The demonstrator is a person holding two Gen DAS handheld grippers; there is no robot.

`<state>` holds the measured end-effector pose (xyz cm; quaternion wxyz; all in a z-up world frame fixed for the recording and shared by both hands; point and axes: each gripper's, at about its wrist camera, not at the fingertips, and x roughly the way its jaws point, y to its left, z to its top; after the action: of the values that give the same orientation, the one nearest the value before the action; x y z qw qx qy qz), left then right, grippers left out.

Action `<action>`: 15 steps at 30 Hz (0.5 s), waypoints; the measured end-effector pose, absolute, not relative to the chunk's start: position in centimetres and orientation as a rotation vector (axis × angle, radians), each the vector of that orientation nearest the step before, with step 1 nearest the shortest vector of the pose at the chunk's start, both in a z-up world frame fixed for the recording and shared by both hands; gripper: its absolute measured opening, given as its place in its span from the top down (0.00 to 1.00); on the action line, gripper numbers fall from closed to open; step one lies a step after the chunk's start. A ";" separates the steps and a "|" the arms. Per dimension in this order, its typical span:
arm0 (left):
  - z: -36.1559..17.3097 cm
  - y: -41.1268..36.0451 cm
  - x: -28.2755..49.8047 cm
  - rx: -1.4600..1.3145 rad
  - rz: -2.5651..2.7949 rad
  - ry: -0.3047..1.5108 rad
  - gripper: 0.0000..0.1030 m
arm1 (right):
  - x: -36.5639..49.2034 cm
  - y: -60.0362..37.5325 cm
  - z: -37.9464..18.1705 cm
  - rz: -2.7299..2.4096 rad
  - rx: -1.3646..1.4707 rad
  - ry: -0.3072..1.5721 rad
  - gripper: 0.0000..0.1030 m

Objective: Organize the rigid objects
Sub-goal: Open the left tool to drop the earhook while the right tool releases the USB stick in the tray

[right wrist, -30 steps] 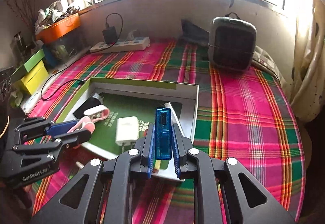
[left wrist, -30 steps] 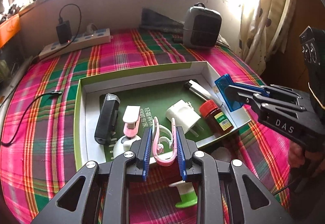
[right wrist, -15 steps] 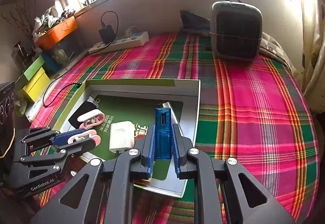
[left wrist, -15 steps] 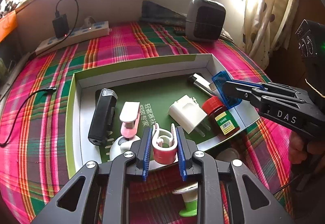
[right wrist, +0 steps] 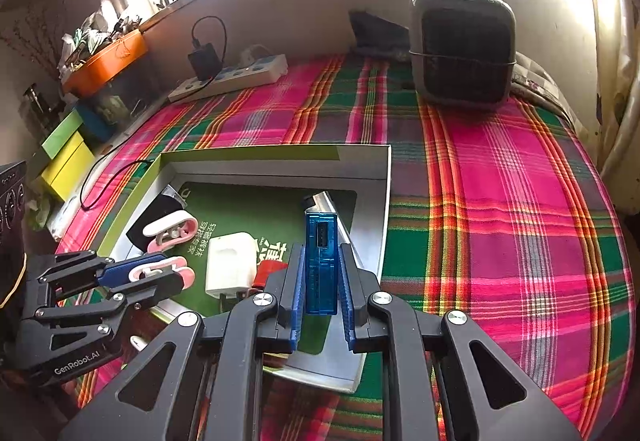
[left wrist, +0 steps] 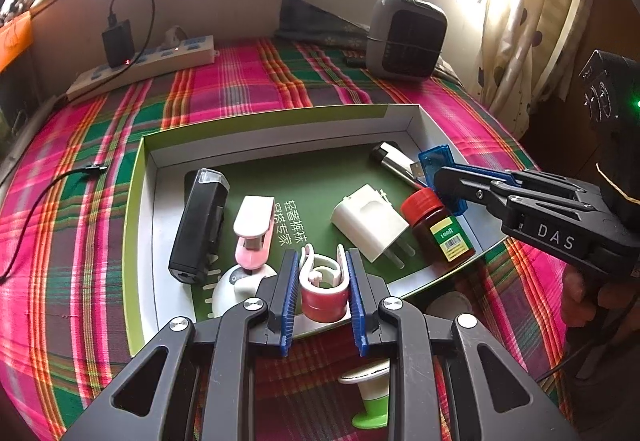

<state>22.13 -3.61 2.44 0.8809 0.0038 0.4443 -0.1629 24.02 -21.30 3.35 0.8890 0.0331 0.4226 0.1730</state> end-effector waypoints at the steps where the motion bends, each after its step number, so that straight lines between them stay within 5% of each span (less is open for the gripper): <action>1: 2.4 -3.6 22.1 0.006 -0.340 0.926 0.78 | 24.0 -21.3 3.3 0.360 0.068 0.880 0.84; 15: 2.4 -3.6 22.0 0.011 -0.329 0.919 0.69 | 23.9 -21.3 3.4 0.352 0.070 0.872 0.81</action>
<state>21.96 -3.64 2.37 0.8832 0.0052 0.4416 -0.1579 23.89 -21.33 3.38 0.8910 0.0337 0.4198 0.1694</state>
